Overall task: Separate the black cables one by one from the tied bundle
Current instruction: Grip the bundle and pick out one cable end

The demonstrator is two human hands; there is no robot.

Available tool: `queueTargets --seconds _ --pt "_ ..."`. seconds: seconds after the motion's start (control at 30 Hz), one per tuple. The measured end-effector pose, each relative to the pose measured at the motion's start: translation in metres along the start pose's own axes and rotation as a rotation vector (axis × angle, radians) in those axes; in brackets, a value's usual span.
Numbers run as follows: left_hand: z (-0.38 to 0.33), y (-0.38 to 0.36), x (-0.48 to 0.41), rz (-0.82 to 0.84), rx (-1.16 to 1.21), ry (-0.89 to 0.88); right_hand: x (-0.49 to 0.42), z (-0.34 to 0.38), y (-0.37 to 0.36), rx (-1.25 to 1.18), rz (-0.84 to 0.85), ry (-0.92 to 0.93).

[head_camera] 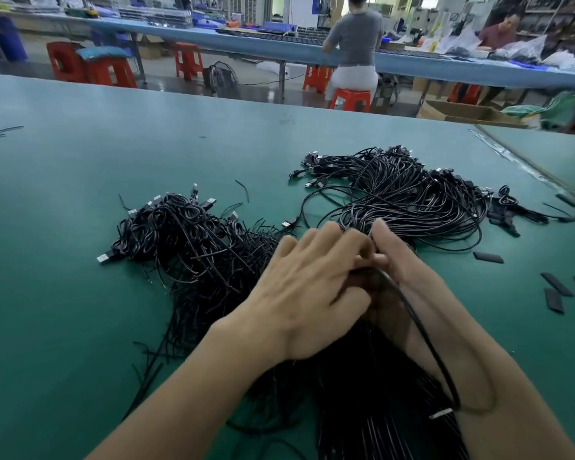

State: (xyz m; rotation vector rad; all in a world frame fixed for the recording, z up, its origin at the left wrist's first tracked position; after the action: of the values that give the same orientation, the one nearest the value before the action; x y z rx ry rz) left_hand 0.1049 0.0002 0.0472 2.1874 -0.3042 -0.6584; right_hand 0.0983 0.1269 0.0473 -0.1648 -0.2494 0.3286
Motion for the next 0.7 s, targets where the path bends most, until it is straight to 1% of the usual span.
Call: queueTargets --seconds 0.07,0.1,0.23,0.3,0.37,0.43,0.5,0.57,0.63,0.7 --pt "0.01 0.004 -0.002 -0.047 0.083 0.069 0.006 -0.004 0.007 0.263 -0.098 0.1" --pt "0.015 0.005 -0.002 -0.054 0.123 0.088 0.006 -0.004 0.008 0.334 -0.099 0.149" --pt "0.025 0.003 -0.002 0.03 0.168 0.062 0.015 0.004 0.004 0.503 -0.014 0.262" --pt "0.031 0.001 -0.002 0.023 0.143 0.072 0.018 0.008 0.002 0.589 0.048 0.278" --pt "0.036 0.001 -0.003 0.012 0.104 0.099 0.021 0.01 0.0 0.6 0.114 0.272" --pt "0.04 0.001 -0.004 -0.007 0.126 0.105 0.025 0.013 -0.002 0.605 0.15 0.282" --pt "0.04 0.001 -0.005 -0.086 0.171 0.125 0.03 0.019 -0.005 0.556 0.199 0.303" --pt "0.043 0.003 -0.006 -0.249 0.238 0.135 0.034 0.024 -0.005 0.484 0.244 0.321" --pt "0.046 0.007 -0.006 -0.431 0.309 0.148 0.033 0.025 -0.001 0.497 0.198 0.315" --pt "0.047 0.011 -0.005 -0.567 0.384 0.127 0.029 0.022 0.005 0.552 0.105 0.294"
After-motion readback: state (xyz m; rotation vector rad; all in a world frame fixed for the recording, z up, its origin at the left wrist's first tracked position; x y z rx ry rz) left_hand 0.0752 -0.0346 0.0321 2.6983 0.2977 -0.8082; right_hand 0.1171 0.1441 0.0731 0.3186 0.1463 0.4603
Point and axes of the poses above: each hand's wrist, its own x-axis away from the middle knuckle, its own y-axis out of the back of the hand, z = x × y, the point moved 2 cm from there along -x, towards the middle knuckle, and after that the axes turned 10 degrees about x, right-handed, at the moved point
